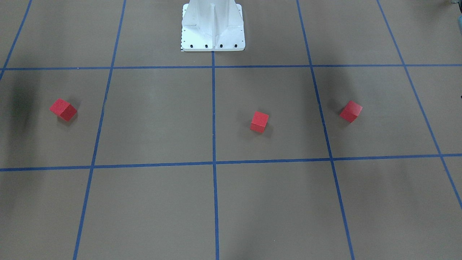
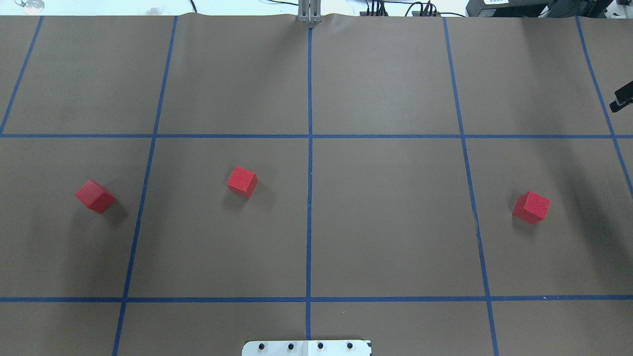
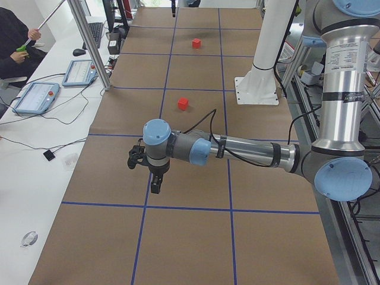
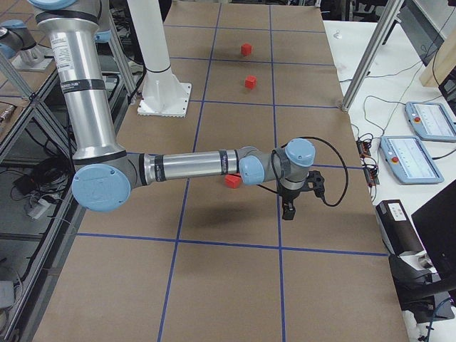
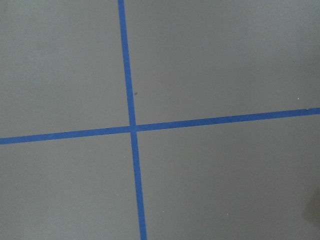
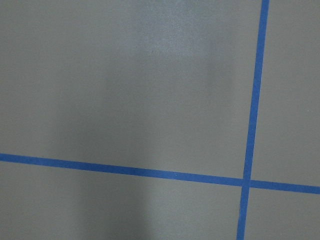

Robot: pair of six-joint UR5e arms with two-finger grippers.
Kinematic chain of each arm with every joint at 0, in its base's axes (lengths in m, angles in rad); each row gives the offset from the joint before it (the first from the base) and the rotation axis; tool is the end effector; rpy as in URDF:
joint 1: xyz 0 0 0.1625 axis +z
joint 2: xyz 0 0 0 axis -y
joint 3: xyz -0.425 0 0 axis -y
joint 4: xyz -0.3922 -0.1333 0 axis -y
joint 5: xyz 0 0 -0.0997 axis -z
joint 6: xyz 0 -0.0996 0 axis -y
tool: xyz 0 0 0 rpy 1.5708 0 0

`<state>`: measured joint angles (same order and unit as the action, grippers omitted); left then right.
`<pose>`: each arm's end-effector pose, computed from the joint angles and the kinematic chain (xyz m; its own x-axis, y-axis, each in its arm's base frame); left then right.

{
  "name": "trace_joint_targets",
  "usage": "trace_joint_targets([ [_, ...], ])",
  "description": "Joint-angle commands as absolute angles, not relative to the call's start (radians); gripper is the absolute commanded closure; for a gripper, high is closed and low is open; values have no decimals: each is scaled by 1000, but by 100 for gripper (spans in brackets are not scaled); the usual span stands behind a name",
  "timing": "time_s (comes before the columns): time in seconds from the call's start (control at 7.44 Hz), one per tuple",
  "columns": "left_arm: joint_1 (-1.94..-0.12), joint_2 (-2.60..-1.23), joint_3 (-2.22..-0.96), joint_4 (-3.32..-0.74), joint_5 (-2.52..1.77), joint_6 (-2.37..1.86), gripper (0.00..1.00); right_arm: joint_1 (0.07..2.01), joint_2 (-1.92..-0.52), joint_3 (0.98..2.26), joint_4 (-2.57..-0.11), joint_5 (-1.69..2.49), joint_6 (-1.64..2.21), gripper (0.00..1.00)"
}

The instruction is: Form red blocks into L shape at center

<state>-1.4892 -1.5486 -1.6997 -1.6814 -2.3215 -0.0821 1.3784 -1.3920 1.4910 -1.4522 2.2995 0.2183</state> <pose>-0.0249 -0.4973 0.5952 0.7209 0.1257 -0.6815 -0.0205 0.9869 0.1603 -0.0450 -0.5814 0.5930 0.7285 -0.0695 0.6815 0.0296 0.9971 0.0699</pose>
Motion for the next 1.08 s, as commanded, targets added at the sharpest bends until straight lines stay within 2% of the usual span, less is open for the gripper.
trace_joint_targets([
  [0.0,-1500,-1505,-1707,-1747,-2330,-31,0,1379,-1391,1485,-1445,2299,235,1],
  [0.27,-1500,-1456,-1718,-1799,-2329,-37,0,1379,-1399,1483,-1443,2298,235,0],
  [0.94,-1496,-1453,-1720,-1827,-2342,-37,0,1371,-1401,1496,-1440,2301,236,0],
])
